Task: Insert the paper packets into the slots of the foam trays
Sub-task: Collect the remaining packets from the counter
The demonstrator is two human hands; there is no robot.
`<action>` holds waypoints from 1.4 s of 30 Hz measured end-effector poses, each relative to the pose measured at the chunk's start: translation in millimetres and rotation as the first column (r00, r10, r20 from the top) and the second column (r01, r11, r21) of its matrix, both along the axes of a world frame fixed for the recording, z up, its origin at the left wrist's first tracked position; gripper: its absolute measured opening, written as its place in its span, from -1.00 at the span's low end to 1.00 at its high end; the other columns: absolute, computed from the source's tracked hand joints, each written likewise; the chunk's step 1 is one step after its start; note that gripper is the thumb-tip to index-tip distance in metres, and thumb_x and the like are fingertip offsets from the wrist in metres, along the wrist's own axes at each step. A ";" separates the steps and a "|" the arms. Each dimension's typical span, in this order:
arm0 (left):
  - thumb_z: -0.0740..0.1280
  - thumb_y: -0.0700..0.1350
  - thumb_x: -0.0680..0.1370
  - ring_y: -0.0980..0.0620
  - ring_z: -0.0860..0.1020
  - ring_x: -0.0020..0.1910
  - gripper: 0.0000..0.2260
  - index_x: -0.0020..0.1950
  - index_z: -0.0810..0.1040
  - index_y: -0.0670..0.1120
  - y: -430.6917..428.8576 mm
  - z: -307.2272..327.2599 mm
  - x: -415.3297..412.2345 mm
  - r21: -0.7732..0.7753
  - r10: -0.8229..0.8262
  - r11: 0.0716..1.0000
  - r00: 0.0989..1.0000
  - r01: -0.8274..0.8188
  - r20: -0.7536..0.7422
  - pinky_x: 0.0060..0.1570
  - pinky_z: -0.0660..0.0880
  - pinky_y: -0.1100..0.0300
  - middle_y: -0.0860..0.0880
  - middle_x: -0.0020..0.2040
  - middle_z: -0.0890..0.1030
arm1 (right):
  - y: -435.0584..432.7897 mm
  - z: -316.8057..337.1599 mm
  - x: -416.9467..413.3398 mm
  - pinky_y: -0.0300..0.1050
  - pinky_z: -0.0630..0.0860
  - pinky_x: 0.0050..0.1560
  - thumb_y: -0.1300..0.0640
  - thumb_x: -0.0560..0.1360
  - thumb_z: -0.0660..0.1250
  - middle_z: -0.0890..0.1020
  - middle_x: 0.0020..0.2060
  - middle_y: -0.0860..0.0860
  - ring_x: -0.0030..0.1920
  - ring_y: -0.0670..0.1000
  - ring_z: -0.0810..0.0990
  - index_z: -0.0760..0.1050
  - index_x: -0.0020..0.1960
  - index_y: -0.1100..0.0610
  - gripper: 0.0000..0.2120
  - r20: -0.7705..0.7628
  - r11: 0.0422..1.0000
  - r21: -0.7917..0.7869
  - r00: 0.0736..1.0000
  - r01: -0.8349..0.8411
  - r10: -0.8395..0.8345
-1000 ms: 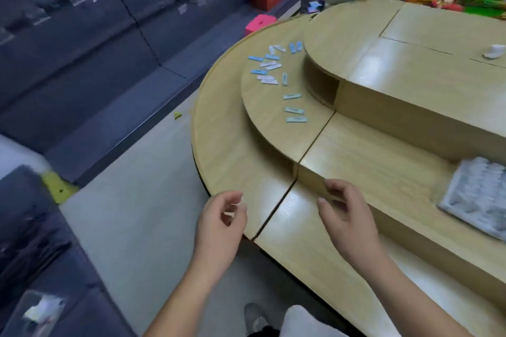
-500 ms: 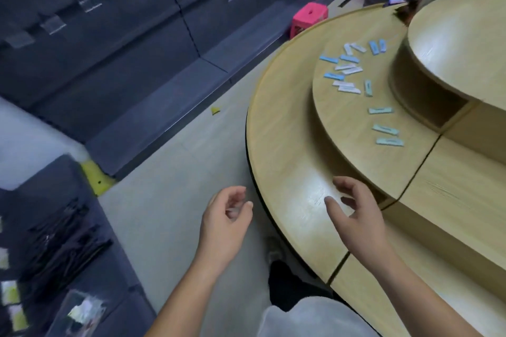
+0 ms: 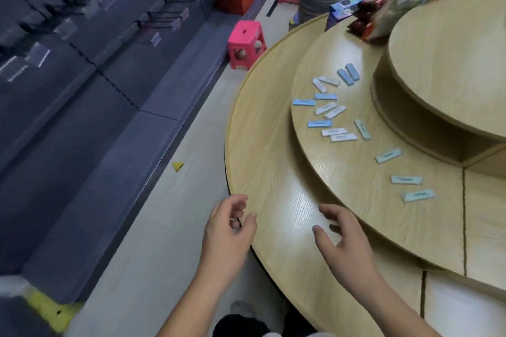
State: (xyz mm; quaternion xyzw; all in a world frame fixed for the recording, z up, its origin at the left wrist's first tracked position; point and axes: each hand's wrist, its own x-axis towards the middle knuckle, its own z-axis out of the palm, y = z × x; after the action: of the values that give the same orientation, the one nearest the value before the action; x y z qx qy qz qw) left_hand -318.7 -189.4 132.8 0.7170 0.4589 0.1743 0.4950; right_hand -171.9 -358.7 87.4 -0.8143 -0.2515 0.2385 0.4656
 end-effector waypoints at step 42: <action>0.25 0.38 0.44 -0.30 0.43 0.24 -0.27 0.40 0.48 -0.14 266.0 -188.8 471.7 0.610 -0.852 -0.135 0.222 0.781 -0.474 0.18 0.36 -0.20 -0.24 0.30 0.46 | 276.4 -133.4 230.1 0.05 0.30 0.24 -0.36 0.32 0.39 0.50 0.23 0.26 0.21 0.25 0.48 0.38 0.39 0.30 -0.09 0.557 0.034 -0.417 0.285 0.908 -0.780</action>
State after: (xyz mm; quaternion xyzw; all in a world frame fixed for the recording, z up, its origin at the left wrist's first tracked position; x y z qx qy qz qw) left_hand 153.0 76.6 -55.9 0.9590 -0.2397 0.0314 0.1477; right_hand 58.2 -82.3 -45.9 -0.9207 0.3483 -0.0848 0.1543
